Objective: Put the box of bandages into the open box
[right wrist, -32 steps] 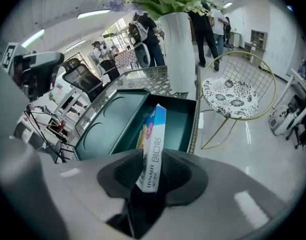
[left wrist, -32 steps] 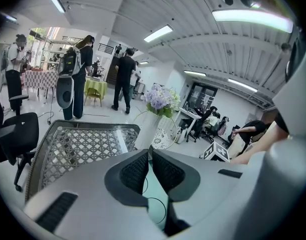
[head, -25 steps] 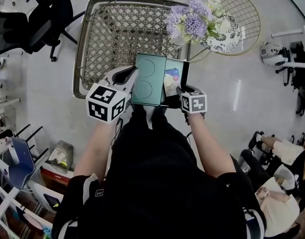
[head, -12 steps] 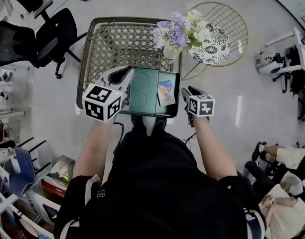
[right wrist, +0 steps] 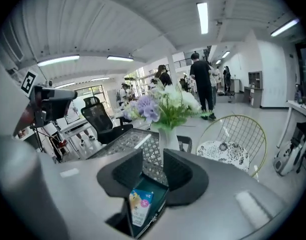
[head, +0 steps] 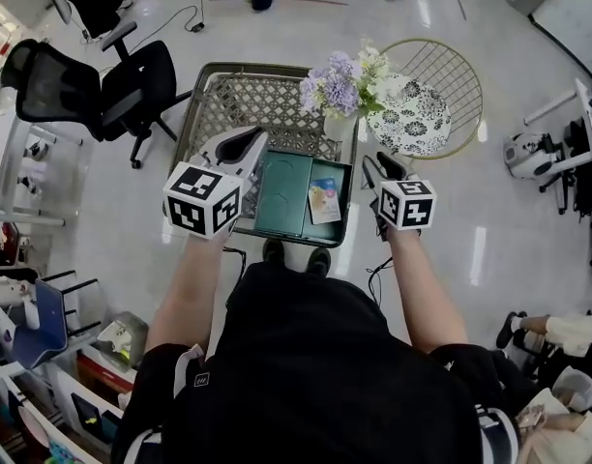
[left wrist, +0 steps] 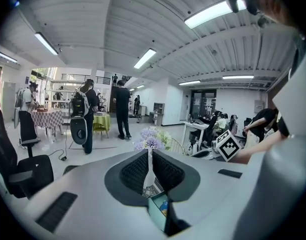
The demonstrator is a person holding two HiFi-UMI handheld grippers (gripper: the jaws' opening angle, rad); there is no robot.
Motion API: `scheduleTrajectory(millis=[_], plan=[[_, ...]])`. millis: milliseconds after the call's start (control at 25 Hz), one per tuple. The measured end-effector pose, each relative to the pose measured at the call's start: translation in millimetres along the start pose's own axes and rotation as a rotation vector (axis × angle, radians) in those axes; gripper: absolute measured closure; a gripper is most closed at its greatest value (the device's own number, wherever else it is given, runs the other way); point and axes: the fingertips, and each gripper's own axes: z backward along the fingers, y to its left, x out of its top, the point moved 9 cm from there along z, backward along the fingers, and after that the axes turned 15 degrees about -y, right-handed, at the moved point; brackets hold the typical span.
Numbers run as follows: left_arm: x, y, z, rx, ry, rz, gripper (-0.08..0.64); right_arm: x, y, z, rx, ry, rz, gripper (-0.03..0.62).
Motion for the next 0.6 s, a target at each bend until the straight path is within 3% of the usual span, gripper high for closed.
scheduleTrajectory(millis=[400, 600], plan=[[29, -7, 24, 0.040, -0.101, -0.034, 0.529, 78, 21, 33, 0.067, -0.249, 0.034, 0.490], [52, 4, 40, 0.028, -0.167, -0.039, 0.529, 111, 49, 43, 0.063, -0.361, 0.070, 0.560]])
